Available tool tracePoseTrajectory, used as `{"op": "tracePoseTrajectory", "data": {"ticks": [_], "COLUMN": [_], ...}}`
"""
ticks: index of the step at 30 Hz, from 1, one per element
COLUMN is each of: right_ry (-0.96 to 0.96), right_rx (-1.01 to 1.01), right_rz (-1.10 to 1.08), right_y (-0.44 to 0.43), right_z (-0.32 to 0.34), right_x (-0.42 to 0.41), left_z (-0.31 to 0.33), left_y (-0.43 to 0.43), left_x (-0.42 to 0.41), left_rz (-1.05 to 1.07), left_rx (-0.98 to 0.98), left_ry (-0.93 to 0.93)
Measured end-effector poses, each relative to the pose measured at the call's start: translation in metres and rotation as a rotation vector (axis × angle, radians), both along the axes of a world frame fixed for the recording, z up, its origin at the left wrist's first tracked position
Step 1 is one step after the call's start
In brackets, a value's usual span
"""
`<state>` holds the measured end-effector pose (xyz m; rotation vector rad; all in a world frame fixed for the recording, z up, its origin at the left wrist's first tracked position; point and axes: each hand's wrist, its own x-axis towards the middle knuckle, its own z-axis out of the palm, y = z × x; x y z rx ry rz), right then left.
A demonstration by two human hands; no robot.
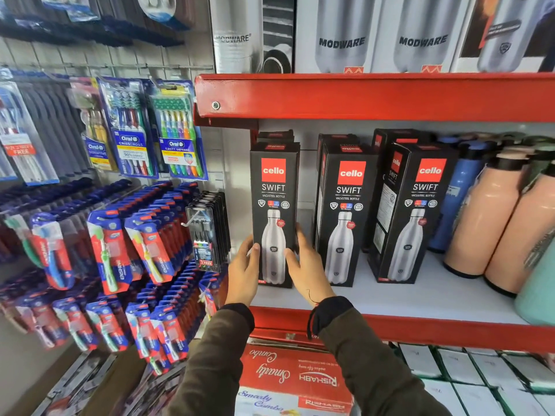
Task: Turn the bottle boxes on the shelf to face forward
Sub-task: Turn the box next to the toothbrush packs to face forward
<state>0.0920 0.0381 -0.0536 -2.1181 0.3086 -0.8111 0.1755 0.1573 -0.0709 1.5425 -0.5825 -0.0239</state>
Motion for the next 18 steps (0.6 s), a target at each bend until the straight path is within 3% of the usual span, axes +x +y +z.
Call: {"op": "tracePoseTrajectory", "data": {"ticks": [18], "right_ry": [-0.021], "right_rx": [0.154], "right_rz": [-0.015], "right_y": [0.022], "right_z": [-0.013], "right_x": [-0.036], "left_z": [-0.008], "left_y": [0.03], "left_x": [-0.034], "left_rz": [0.032], "left_rx": [-0.05], "left_ry": [0.107]}}
